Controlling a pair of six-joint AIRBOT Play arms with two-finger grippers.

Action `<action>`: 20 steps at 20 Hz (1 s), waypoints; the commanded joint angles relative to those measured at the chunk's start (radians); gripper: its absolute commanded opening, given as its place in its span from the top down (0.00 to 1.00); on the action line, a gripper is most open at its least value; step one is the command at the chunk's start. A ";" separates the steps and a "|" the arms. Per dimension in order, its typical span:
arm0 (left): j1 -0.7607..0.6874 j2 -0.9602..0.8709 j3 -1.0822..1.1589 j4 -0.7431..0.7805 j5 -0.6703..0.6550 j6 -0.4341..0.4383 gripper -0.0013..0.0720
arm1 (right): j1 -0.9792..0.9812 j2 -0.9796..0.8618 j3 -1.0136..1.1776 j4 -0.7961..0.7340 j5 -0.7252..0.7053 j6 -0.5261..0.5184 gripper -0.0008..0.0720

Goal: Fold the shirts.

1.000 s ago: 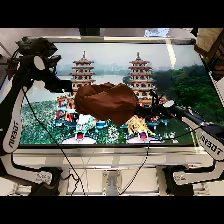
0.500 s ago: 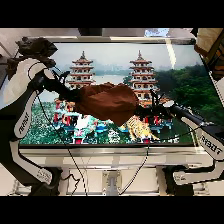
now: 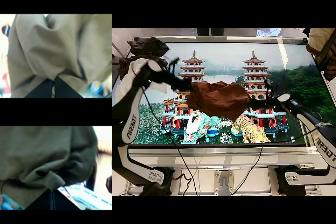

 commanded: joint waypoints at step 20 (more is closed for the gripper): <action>0.052 0.719 0.481 -0.039 -0.260 -0.079 0.97 | -0.168 0.964 0.423 -0.482 0.087 0.299 0.96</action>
